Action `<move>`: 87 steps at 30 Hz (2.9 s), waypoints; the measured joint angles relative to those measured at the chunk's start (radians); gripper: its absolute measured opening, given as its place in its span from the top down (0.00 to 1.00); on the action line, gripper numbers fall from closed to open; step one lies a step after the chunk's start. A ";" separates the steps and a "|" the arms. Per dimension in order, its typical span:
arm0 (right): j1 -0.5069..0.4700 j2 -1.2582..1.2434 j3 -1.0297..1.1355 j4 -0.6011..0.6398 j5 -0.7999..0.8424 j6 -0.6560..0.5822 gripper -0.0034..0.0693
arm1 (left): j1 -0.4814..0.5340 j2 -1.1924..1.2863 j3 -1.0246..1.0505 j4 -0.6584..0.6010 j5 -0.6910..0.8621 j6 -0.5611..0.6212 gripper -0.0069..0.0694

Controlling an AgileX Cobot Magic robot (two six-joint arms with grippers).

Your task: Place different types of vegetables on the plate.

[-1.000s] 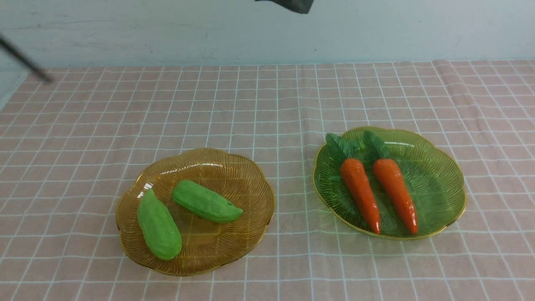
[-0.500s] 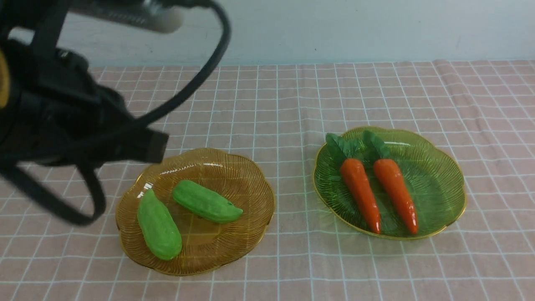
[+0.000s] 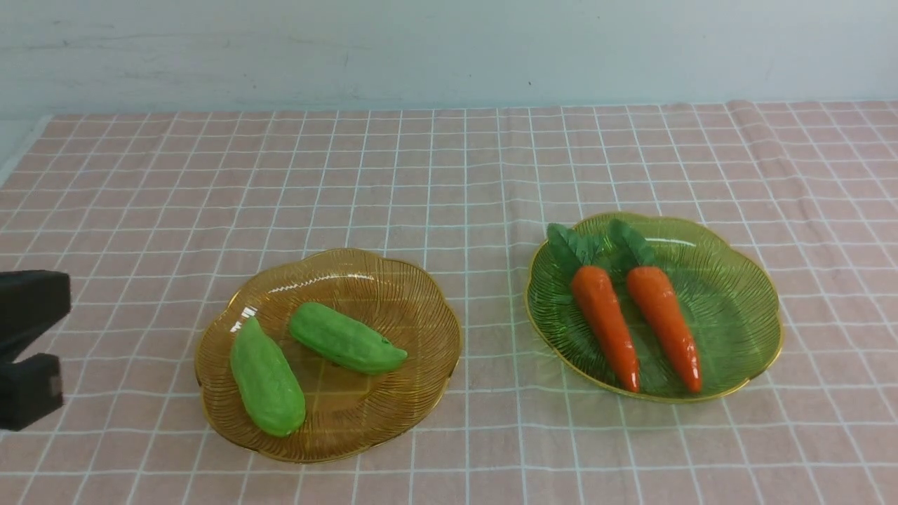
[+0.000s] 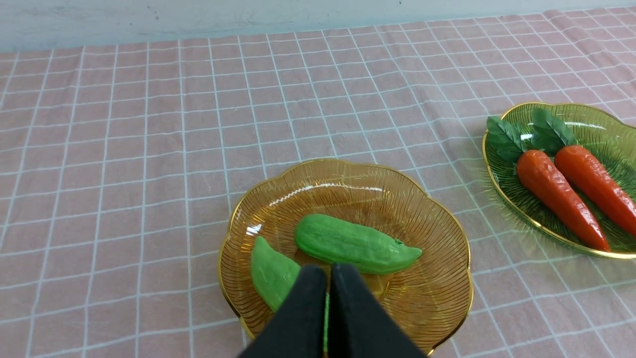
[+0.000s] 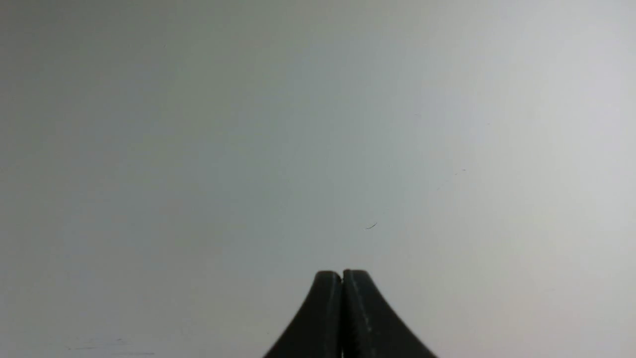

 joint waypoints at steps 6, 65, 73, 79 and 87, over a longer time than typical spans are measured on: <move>0.000 0.000 0.000 0.000 -0.001 0.000 0.97 | 0.000 -0.003 0.002 0.000 -0.002 0.002 0.91; 0.000 0.000 0.000 0.000 -0.001 0.022 0.97 | 0.601 -0.586 0.859 -0.463 -0.494 0.751 0.91; 0.000 0.000 0.000 -0.021 -0.002 0.010 0.97 | 0.601 -0.586 0.859 -0.463 -0.494 0.751 0.91; 0.000 0.000 0.040 -0.127 -0.003 -0.041 0.97 | 0.601 -0.586 0.859 -0.463 -0.494 0.751 0.91; -0.003 0.000 0.230 -0.265 -0.009 -0.049 0.97 | 0.601 -0.586 0.859 -0.463 -0.494 0.751 0.91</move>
